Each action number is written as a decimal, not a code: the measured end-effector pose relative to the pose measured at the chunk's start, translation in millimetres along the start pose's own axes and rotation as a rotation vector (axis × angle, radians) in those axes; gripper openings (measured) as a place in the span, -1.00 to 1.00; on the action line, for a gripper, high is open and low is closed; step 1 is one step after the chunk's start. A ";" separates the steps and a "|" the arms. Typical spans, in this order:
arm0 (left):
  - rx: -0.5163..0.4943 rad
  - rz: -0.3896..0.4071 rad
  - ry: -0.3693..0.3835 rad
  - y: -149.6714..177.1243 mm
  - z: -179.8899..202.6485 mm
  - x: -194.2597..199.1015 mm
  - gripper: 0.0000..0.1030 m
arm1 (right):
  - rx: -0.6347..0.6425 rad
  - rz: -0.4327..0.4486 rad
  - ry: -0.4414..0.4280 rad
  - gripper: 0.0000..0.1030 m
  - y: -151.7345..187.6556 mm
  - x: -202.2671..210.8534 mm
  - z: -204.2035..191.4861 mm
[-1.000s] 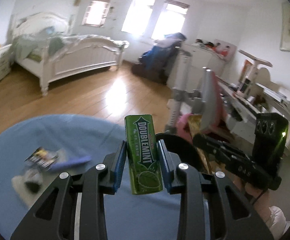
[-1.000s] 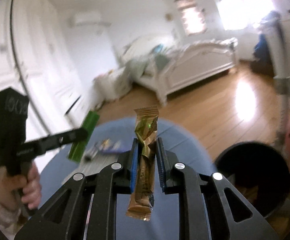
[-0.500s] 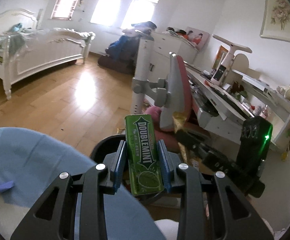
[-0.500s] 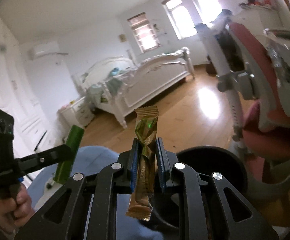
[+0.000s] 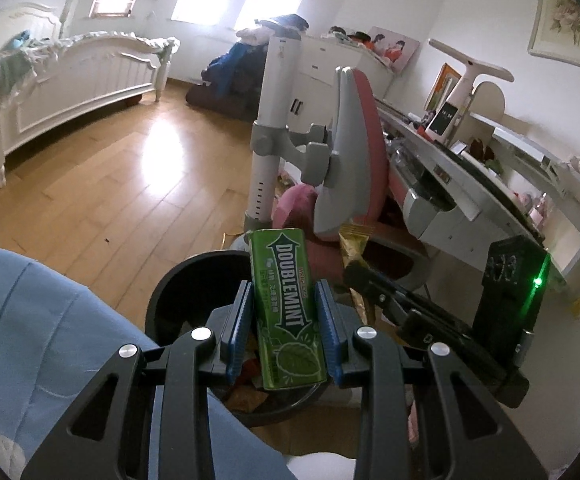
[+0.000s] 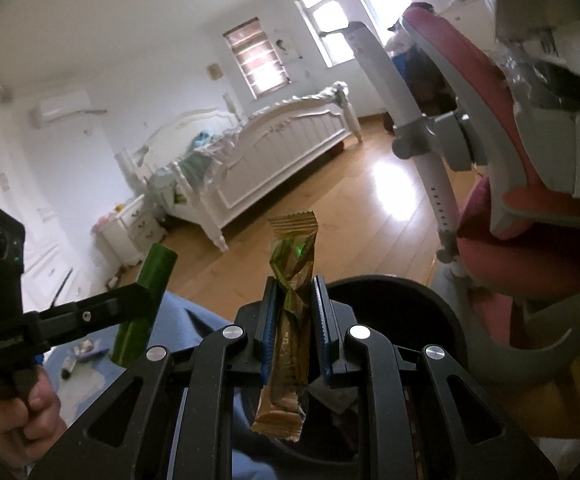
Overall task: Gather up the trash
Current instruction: 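Carry the gum pack and gold wrapper over the bin and open both tools, then grasp the black round container with the left tool while the right tool grasps the pink curler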
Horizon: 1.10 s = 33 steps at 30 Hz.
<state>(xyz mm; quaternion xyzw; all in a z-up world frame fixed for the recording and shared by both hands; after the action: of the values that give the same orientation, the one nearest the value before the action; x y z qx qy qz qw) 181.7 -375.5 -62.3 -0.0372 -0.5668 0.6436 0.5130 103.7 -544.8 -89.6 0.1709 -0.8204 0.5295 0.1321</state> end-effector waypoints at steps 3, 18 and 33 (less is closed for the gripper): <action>-0.003 -0.014 0.001 2.5 0.4 -7.8 -0.38 | -0.009 -0.011 0.006 -0.64 5.3 -2.9 2.5; -0.026 -0.002 -0.061 0.2 -4.2 -16.8 0.51 | -0.027 -0.040 0.071 0.48 7.9 -18.4 21.6; 0.175 0.066 -0.282 30.3 -124.5 142.7 0.55 | 0.130 -0.161 -0.143 0.56 31.1 -0.2 -127.0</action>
<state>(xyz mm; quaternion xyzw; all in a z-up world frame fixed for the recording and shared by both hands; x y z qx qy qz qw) 174.1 -184.0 -53.5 0.0798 -0.5735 0.7058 0.4082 95.4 -416.8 -63.9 0.2819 -0.7752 0.5557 0.1038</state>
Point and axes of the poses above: each gripper's, at about its wrist camera, not at the fingertips, and x roughly against the way its jaws point, z to its right, y to its underside, the point moved 8 cm from there along -x, roughly the way its jaws point, and after that the axes turned 4 degrees about z, right-handed, at the moved point
